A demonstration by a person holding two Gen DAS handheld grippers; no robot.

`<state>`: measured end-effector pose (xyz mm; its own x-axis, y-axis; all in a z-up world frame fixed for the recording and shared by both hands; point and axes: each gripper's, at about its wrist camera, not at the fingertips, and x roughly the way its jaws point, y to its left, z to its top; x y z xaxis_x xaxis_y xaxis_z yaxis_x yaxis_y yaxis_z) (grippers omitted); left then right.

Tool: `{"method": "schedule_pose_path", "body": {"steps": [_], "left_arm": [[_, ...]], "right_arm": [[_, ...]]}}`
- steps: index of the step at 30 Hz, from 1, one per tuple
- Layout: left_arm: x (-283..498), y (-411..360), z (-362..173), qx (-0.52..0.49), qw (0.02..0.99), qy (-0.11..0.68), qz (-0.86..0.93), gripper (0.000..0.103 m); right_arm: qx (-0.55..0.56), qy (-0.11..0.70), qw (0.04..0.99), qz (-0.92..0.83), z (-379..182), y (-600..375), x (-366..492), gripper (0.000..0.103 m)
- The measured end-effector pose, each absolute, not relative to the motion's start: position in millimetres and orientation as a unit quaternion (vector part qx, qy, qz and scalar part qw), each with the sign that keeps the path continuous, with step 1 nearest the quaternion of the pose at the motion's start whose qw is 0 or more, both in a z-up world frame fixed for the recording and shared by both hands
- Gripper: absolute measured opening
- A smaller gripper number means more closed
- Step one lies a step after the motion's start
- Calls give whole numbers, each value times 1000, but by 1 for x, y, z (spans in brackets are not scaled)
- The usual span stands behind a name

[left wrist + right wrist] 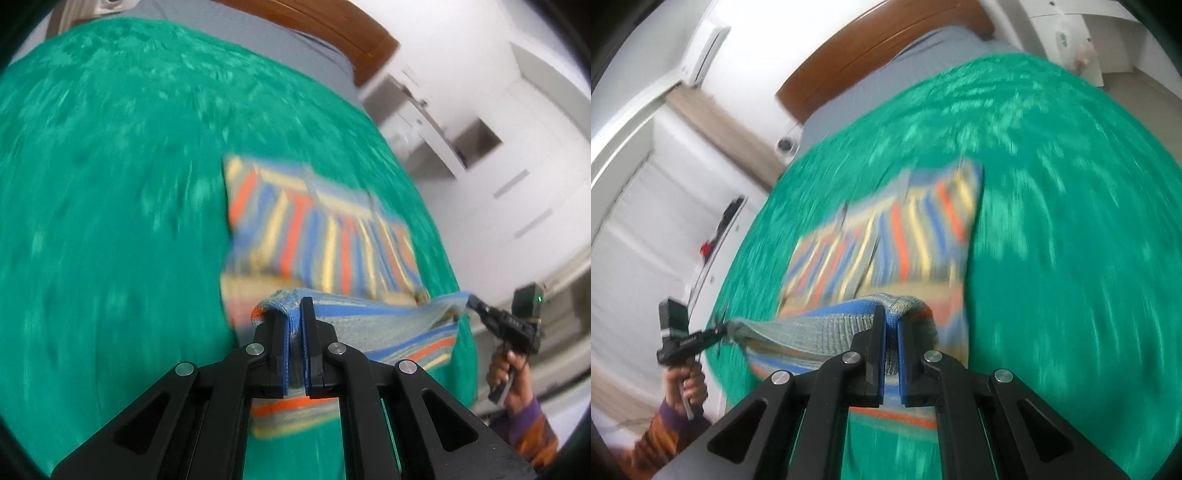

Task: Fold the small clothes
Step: 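Lift the hem with both grippers and fold it onto the collar, then release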

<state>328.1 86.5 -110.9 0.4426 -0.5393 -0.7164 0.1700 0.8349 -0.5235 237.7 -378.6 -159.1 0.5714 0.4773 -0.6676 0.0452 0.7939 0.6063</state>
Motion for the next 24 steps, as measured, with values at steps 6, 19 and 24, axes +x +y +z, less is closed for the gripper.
{"method": "schedule_pose_path", "body": {"steps": [6, 19, 24], "left_arm": [[429, 68, -135, -205, 823, 503, -163, 4], [445, 90, -119, -190, 848, 474, -141, 66], [428, 20, -155, -85, 757, 576, -296, 78]], "right_arm": [[335, 462, 818, 69, -196, -399, 345, 5], [311, 499, 802, 103, -191, -402, 383, 43], [204, 644, 715, 178, -227, -330, 404, 43]]}}
